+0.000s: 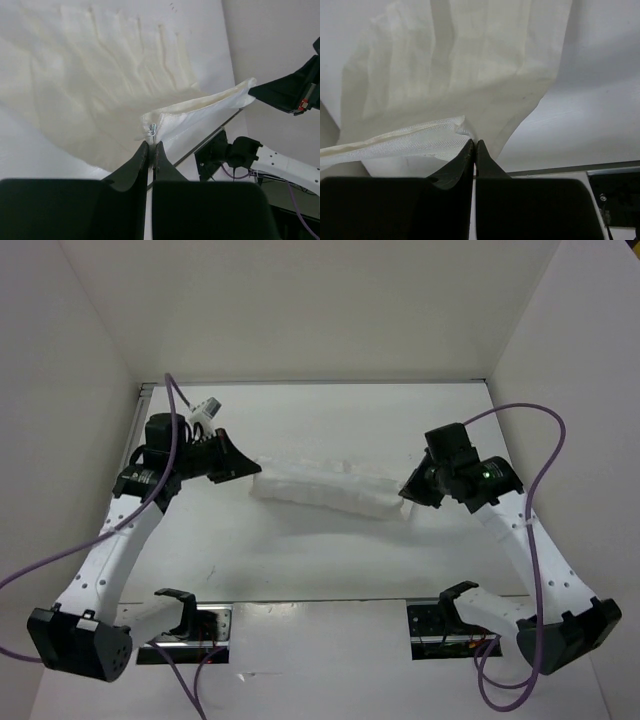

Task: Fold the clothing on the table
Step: Fold the skirt

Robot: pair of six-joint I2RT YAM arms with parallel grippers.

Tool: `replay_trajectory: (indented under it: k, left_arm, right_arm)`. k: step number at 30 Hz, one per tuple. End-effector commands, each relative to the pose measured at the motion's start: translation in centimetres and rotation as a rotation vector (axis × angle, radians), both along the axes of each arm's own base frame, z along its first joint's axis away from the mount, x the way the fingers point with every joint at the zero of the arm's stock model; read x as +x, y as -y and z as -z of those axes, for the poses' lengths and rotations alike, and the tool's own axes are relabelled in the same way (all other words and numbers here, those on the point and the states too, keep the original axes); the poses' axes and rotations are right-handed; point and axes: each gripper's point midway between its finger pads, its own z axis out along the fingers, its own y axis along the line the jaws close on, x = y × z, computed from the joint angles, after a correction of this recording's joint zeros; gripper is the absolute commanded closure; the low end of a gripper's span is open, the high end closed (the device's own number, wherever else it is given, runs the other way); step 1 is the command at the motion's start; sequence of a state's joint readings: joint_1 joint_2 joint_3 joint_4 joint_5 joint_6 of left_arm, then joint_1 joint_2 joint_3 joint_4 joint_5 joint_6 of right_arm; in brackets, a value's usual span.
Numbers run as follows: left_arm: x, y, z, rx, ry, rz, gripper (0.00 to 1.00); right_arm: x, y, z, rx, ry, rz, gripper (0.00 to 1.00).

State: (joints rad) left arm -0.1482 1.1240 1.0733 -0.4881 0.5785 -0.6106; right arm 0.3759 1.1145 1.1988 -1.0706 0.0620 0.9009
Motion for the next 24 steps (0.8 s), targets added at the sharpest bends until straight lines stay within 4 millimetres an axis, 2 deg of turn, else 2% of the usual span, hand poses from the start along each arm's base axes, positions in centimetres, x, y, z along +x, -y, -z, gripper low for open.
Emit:
replay_trajectory:
  k: [1, 3, 6, 7, 10, 16, 17, 19, 20, 22, 23, 24]
  left_arm:
    - [1.3, -1.9, 1.6, 0.053, -0.021, -0.103, 1.0]
    - [2.3, -1.8, 2.4, 0.056, -0.035, -0.103, 1.0]
    - [4.8, -1.9, 3.8, 0.089, -0.06, -0.121, 1.0]
    - [5.8, -2.0, 5.0, 0.108, -0.079, -0.12, 1.0]
    - [7.7, -3.0, 5.5, 0.165, -0.082, -0.173, 1.0]
    - [7.3, -4.0, 6.7, 0.208, -0.128, -0.224, 1.0]
    - [6.9, -4.3, 6.9, 0.225, -0.143, -0.238, 1.0]
    - [6.4, -4.5, 7.3, 0.23, -0.162, -0.25, 1.0]
    - [5.9, -4.8, 7.1, 0.232, -0.166, -0.265, 1.0]
    - [5.5, -4.8, 6.5, 0.213, -0.16, -0.28, 1.0]
    - [4.9, -4.8, 6.8, 0.206, -0.182, -0.289, 1.0]
    - [4.7, -4.9, 6.8, 0.205, -0.183, -0.301, 1.0]
  right_arm:
    - [-3.1, 3.6, 1.1, -0.145, -0.102, 0.067, 1.0]
    - [-1.9, 4.1, 1.4, -0.183, -0.096, 0.066, 1.0]
    - [0.2, 4.9, 1.6, -0.221, -0.08, 0.078, 1.0]
    - [0.9, 4.9, 1.4, -0.221, -0.065, 0.078, 1.0]
    - [3.6, 4.4, 1.0, -0.219, -0.031, 0.062, 1.0]
    - [7.9, 3.1, 1.0, -0.231, 0.016, 0.003, 1.0]
    - [8.6, 2.7, 1.7, -0.228, -0.003, -0.005, 1.0]
    - [10.1, 2.3, 1.3, -0.232, 0.023, -0.02, 1.0]
    - [10.6, 2.2, 2.1, -0.239, -0.001, -0.023, 1.0]
    - [12.0, 1.7, 1.5, -0.238, 0.024, -0.047, 1.0]
    - [12.8, 1.3, 2.0, -0.233, 0.015, -0.053, 1.0]
    - [13.6, 1.1, 1.4, -0.231, 0.039, -0.058, 1.0]
